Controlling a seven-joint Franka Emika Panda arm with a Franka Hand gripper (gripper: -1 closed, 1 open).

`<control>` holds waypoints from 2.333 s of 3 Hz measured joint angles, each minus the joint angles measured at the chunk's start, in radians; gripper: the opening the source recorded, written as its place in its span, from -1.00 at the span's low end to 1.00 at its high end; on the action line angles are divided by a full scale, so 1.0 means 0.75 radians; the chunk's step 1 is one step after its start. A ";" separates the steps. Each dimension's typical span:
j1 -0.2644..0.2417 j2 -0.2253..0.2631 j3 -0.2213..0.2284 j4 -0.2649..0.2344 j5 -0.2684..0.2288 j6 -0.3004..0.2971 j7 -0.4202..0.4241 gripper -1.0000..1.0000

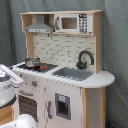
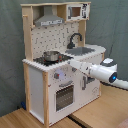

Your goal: Play with the kitchen

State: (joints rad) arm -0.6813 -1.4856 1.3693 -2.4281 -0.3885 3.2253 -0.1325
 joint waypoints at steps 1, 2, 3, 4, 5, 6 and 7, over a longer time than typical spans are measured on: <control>0.038 0.007 -0.070 0.078 0.000 -0.100 -0.002 1.00; 0.044 0.026 -0.083 0.154 0.031 -0.214 0.006 1.00; -0.005 0.044 -0.098 0.229 0.130 -0.301 0.006 1.00; -0.073 0.059 -0.130 0.304 0.205 -0.345 0.003 1.00; -0.153 0.098 -0.157 0.420 0.278 -0.406 0.003 1.00; -0.211 0.142 -0.161 0.526 0.328 -0.474 0.004 1.00; -0.261 0.187 -0.156 0.635 0.376 -0.557 0.006 1.00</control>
State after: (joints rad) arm -0.8771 -1.3450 1.2521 -1.9516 -0.1068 2.8073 -0.1282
